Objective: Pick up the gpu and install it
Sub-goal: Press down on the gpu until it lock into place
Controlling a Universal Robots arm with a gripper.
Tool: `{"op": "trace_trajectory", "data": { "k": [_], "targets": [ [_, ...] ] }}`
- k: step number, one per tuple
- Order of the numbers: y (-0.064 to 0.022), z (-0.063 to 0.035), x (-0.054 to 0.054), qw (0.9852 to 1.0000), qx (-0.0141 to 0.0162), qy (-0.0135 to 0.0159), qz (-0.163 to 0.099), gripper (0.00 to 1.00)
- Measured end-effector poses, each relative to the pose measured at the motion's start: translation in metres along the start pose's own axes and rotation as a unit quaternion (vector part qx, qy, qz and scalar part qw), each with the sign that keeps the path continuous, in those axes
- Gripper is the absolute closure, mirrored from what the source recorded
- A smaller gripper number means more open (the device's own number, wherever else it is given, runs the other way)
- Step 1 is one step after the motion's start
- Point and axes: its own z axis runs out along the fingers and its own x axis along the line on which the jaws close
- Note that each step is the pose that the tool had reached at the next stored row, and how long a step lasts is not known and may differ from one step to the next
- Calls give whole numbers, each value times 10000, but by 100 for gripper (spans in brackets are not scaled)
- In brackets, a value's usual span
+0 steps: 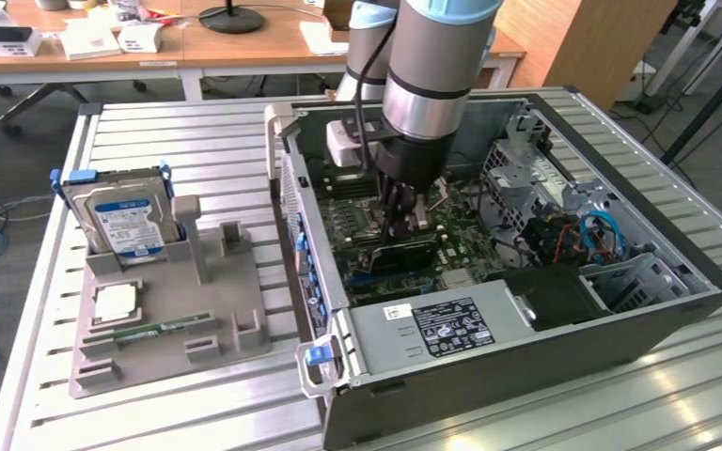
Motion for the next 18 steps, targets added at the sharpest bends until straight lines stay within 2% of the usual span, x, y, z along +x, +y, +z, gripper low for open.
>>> {"op": "trace_trajectory", "data": {
  "k": [18],
  "targets": [
    [-9,-366,-6,10000,1,-1,0,90]
  ]
}}
